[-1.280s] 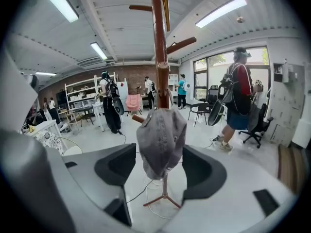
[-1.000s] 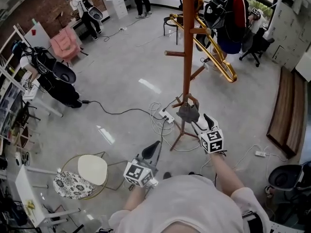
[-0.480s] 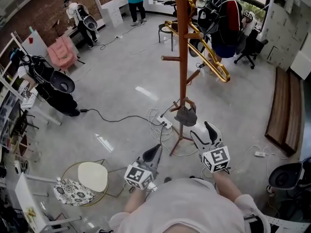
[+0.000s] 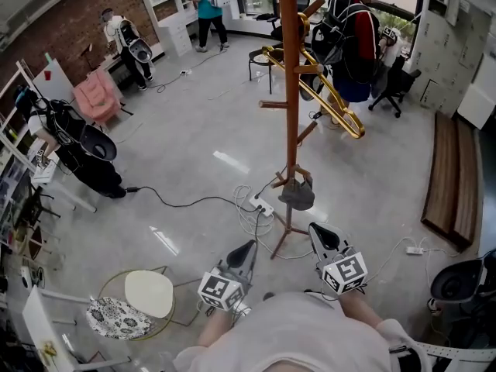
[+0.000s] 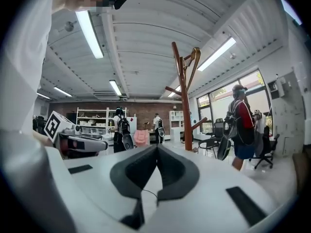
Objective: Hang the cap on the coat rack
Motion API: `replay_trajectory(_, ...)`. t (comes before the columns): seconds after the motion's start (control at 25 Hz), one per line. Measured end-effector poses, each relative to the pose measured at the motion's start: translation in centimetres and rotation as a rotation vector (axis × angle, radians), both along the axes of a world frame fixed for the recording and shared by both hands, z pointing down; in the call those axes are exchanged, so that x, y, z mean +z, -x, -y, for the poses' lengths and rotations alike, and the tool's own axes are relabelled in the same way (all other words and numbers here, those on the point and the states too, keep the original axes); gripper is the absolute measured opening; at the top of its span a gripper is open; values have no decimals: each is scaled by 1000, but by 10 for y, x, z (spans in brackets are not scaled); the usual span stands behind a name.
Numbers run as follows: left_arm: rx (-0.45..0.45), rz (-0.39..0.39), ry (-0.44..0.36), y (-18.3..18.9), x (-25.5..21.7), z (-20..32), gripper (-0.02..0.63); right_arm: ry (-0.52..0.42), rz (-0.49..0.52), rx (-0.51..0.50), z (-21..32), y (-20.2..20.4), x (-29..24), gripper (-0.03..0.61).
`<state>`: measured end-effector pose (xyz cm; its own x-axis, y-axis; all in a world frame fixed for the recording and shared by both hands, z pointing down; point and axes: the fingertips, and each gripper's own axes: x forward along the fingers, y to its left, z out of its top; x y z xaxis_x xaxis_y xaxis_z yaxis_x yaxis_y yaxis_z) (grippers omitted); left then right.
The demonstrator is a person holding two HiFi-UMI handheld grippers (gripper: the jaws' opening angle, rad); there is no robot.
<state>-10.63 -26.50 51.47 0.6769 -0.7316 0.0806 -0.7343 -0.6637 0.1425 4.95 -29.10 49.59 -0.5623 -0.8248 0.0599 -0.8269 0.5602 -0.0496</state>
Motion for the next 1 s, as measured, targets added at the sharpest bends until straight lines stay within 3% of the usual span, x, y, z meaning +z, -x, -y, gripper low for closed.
replay_trajectory(1.0, 54, -12, -12, 41, 2, -2, 9, 29, 12, 29, -18, 46, 8, 12)
